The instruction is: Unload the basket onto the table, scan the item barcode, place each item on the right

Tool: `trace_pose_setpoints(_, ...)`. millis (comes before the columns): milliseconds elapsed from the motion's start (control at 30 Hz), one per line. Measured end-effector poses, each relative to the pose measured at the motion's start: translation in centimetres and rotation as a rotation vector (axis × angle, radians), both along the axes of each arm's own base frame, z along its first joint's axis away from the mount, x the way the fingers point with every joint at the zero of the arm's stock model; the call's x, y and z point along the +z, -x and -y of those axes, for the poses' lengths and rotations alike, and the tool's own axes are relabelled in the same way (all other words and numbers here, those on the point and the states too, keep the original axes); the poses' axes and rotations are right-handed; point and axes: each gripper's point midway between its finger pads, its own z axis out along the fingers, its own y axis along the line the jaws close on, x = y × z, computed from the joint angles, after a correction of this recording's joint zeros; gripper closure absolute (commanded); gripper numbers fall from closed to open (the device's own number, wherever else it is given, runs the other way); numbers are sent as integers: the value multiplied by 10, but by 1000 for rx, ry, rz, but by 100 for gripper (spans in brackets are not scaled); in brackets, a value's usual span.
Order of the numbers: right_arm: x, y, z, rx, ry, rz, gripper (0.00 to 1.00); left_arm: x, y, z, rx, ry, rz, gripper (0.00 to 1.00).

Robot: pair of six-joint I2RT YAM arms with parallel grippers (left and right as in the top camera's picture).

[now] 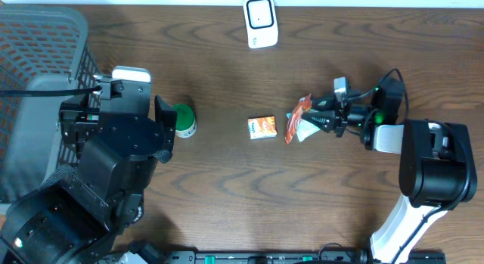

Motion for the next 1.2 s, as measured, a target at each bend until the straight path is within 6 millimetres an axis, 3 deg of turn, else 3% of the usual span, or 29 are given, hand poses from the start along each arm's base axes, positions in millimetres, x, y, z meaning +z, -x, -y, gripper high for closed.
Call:
trace_pose_setpoints(100,0,-3,8,-21,-5,-31,41,0,0,0,0,0,0,2)
trace_pose_setpoints(167,1,-6,16,-43,-8,-47,24,0,0,0,0,0,0,2)
trace_pose_setpoints(267,6,-13,33,-87,-14,-68,10,0,0,0,0,0,0,2)
trace_pose_setpoints(400,20,-22,59,-155,-33,-129,11,0,0,0,0,0,0,2)
trace_pose_setpoints(433,25,-24,64,-169,-39,-144,9,0,0,0,0,0,0,2)
trace_pose_setpoints(467,31,-26,71,-185,-48,-170,1,0,0,0,0,0,0,2)
trace_pose_setpoints(500,35,-26,75,-195,-54,-188,1,0,0,0,0,0,0,2)
trace_pose_setpoints(633,49,-29,83,-226,-120,-417,1,0,0,0,0,0,0,2)
trace_pose_setpoints(767,57,-27,71,-203,-157,-561,1,0,0,0,0,0,0,2)
trace_pose_setpoints(1067,63,-15,-9,-35,-153,-756,1,0,0,0,0,0,0,2)
trace_pose_setpoints(1200,79,-27,-20,-11,-161,-809,1,0,0,0,0,0,0,2)
